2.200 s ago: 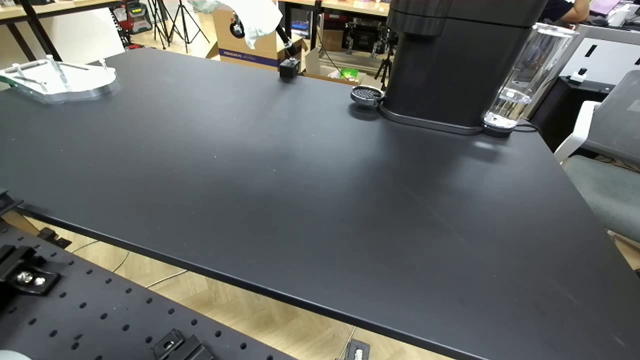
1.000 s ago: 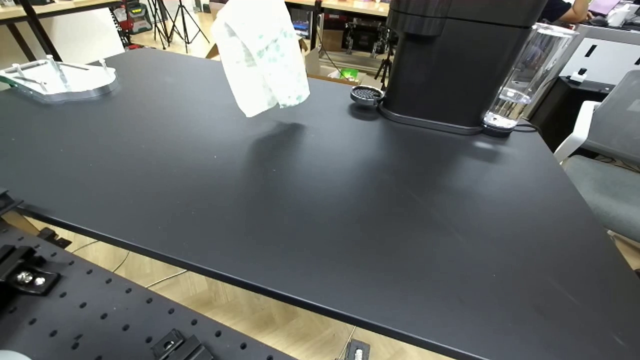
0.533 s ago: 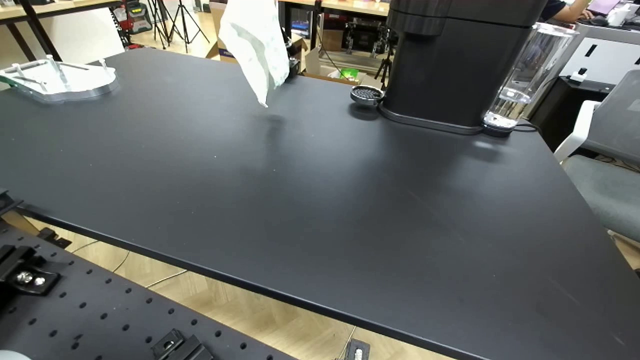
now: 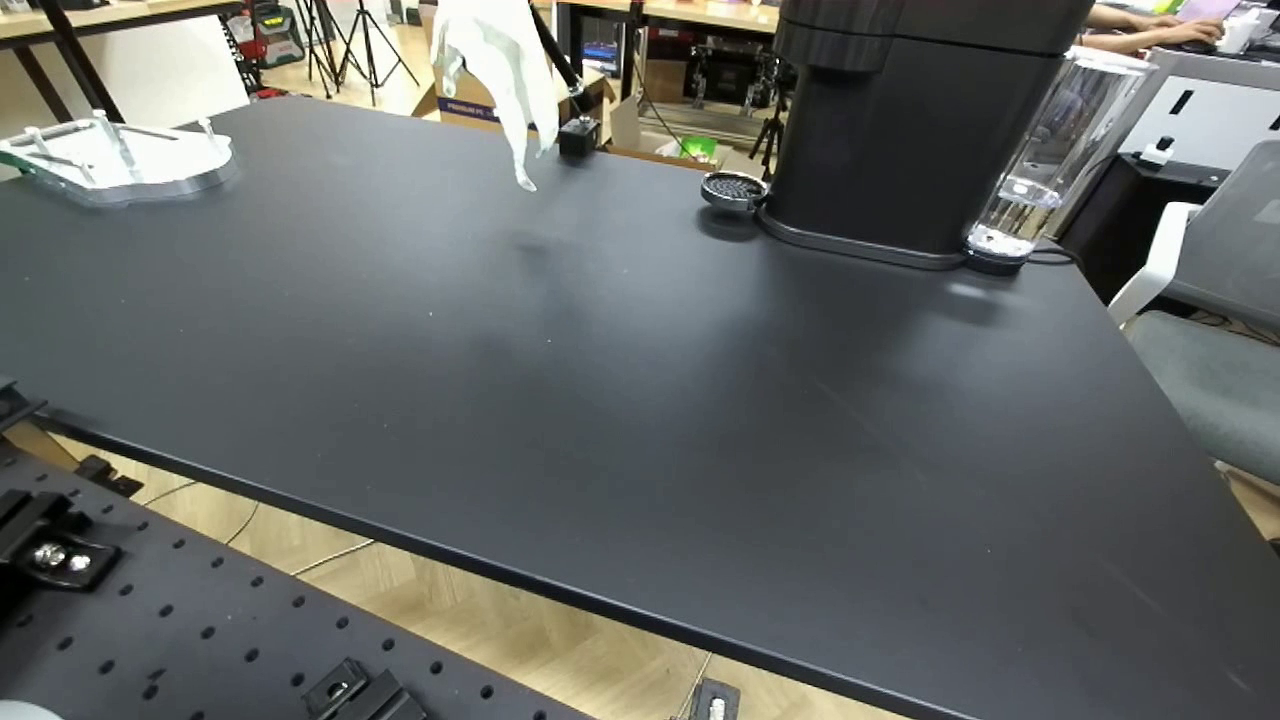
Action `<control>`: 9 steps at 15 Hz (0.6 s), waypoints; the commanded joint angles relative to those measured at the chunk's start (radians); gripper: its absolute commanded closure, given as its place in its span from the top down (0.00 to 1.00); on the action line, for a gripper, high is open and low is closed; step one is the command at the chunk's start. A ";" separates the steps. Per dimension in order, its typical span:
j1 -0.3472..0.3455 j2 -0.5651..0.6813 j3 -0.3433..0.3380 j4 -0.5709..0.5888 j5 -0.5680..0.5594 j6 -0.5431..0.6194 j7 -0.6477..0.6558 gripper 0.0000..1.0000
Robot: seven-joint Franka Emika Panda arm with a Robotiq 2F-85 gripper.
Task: Put the towel on the rack.
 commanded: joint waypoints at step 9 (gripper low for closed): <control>0.015 0.104 0.001 0.100 -0.046 -0.042 0.017 0.01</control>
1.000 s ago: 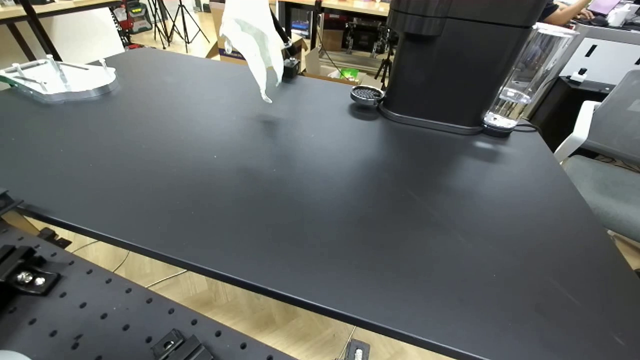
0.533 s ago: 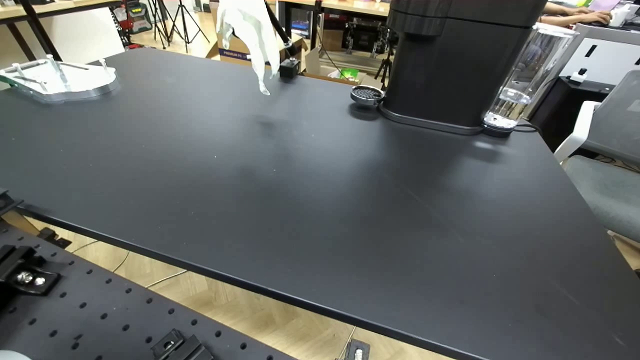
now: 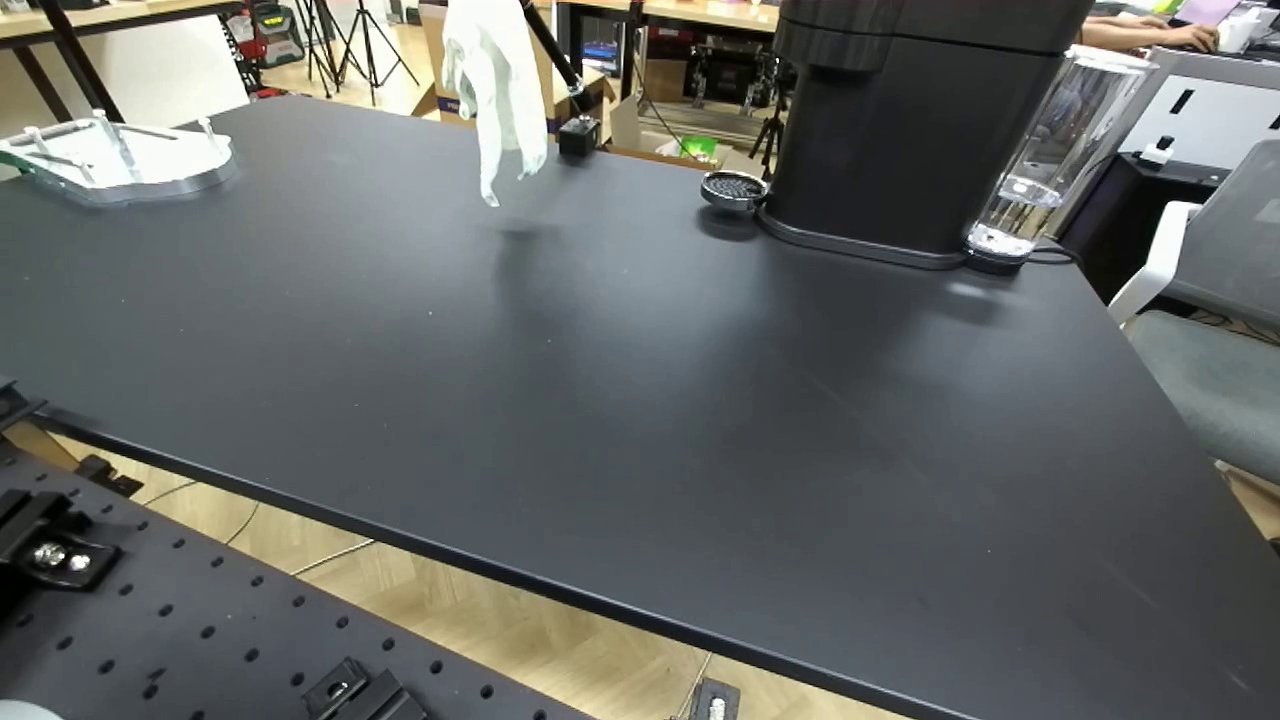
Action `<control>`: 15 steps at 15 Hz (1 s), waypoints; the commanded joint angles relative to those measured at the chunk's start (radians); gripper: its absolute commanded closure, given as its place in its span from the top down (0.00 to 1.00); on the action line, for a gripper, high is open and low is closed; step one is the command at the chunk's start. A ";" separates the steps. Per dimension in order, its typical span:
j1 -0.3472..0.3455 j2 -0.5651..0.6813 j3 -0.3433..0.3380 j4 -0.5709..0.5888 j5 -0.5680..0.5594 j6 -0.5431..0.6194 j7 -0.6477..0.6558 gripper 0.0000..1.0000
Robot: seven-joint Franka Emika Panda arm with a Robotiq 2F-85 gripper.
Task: Put the towel on the rack.
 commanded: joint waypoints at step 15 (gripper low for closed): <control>-0.003 0.039 0.018 0.090 -0.029 -0.141 -0.062 0.47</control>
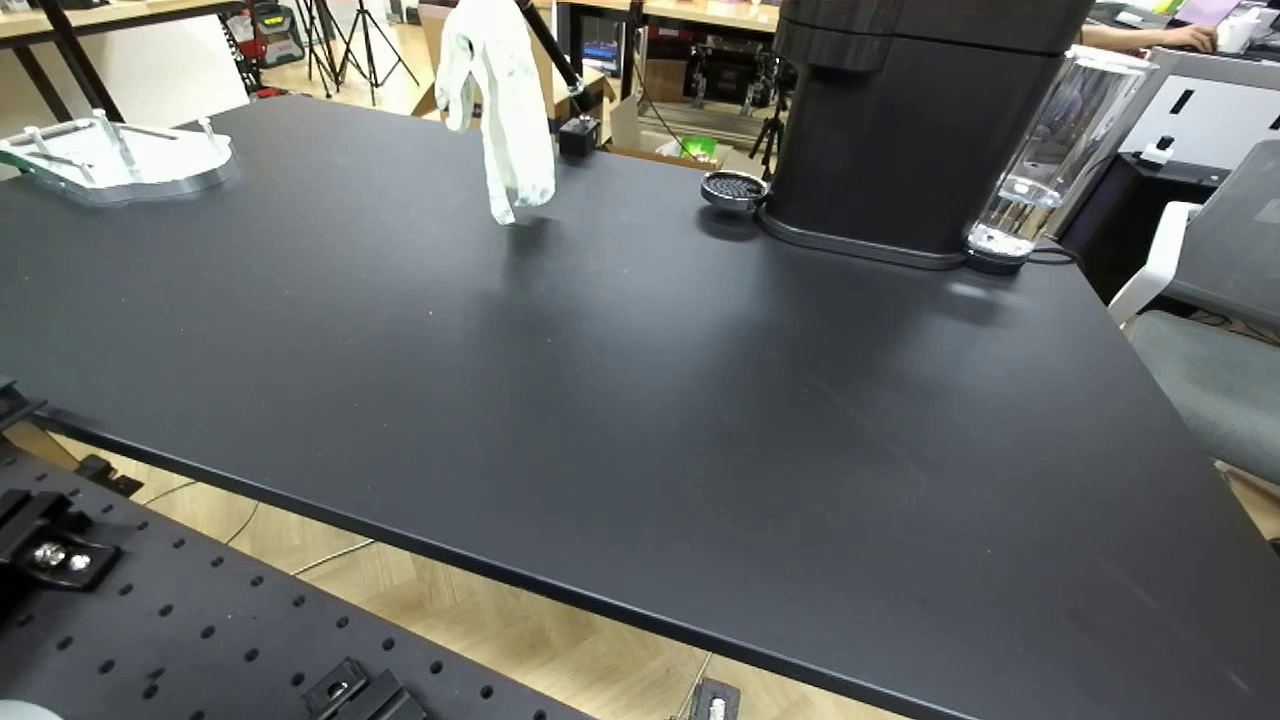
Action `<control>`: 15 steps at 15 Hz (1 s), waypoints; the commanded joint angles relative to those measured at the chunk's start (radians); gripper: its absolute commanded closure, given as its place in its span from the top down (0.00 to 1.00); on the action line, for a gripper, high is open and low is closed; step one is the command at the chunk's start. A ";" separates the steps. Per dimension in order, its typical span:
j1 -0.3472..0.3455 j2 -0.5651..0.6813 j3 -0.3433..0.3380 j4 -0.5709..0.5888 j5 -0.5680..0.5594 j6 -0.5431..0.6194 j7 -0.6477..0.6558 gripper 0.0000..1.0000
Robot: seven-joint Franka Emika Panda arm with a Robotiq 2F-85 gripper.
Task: Put the towel on the rack.
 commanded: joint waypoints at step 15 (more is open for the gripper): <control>-0.005 -0.058 0.018 -0.053 0.039 0.017 -0.004 1.00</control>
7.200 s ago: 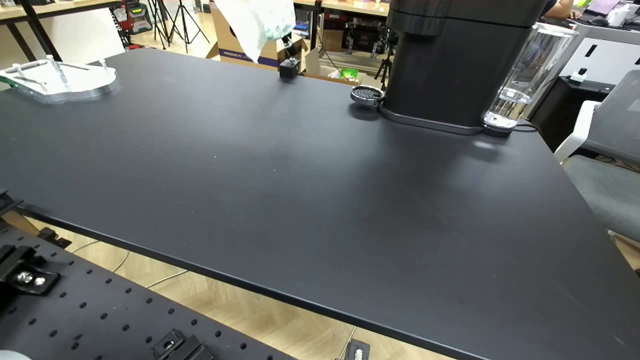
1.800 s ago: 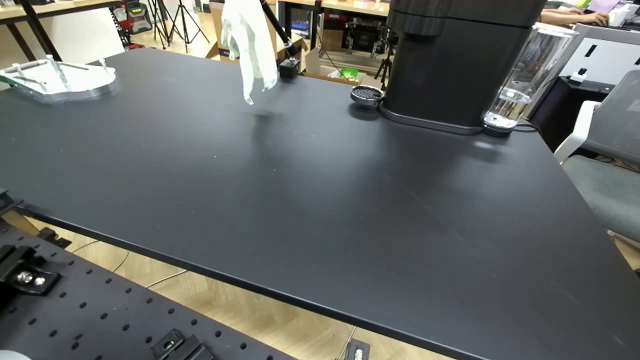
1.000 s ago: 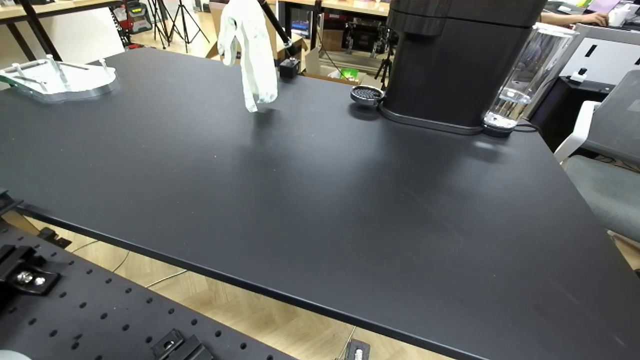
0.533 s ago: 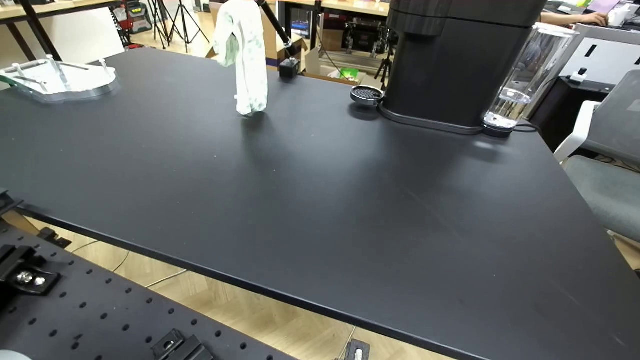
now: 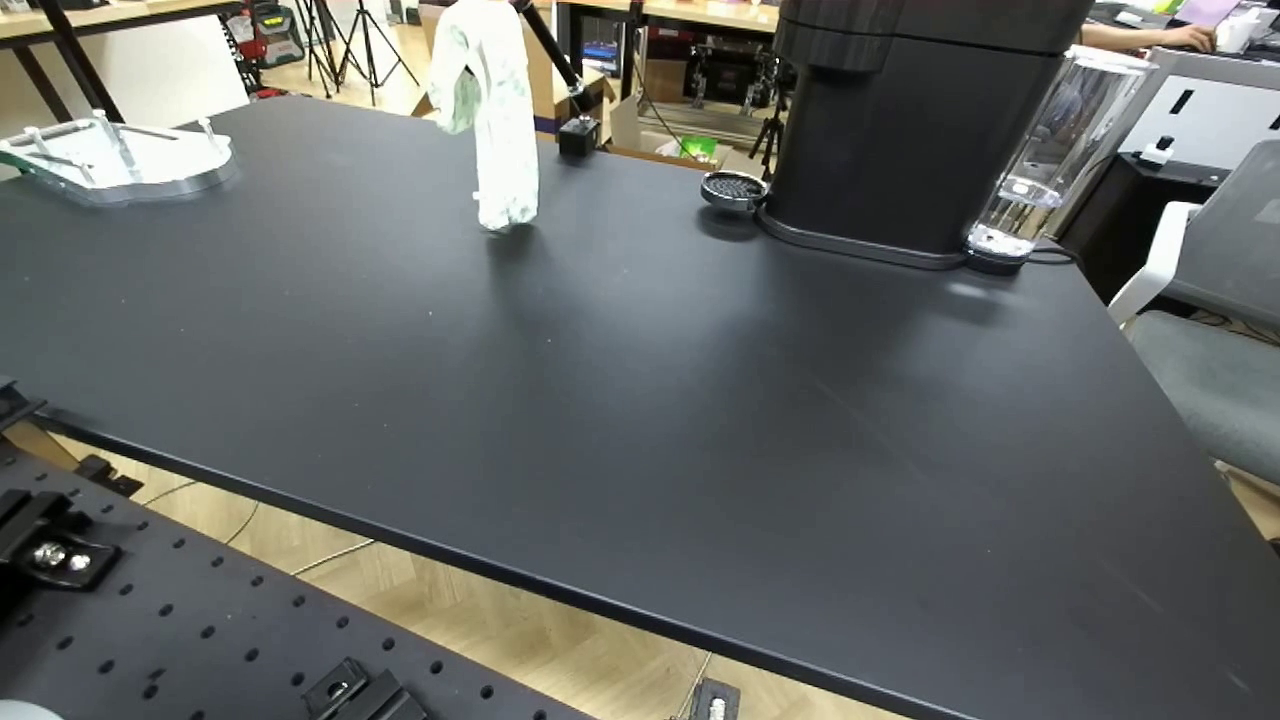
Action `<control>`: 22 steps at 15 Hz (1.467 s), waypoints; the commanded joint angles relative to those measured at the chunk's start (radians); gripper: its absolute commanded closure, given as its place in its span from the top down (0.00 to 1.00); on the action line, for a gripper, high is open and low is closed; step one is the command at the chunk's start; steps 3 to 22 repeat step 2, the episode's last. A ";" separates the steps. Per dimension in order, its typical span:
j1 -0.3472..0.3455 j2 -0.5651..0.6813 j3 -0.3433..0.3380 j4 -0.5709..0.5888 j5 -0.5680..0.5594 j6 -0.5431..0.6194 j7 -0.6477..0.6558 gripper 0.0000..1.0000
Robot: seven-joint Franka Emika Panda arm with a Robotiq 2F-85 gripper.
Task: Put the towel on the rack.
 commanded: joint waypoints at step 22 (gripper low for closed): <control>-0.004 -0.011 0.004 -0.009 -0.002 -0.002 0.002 1.00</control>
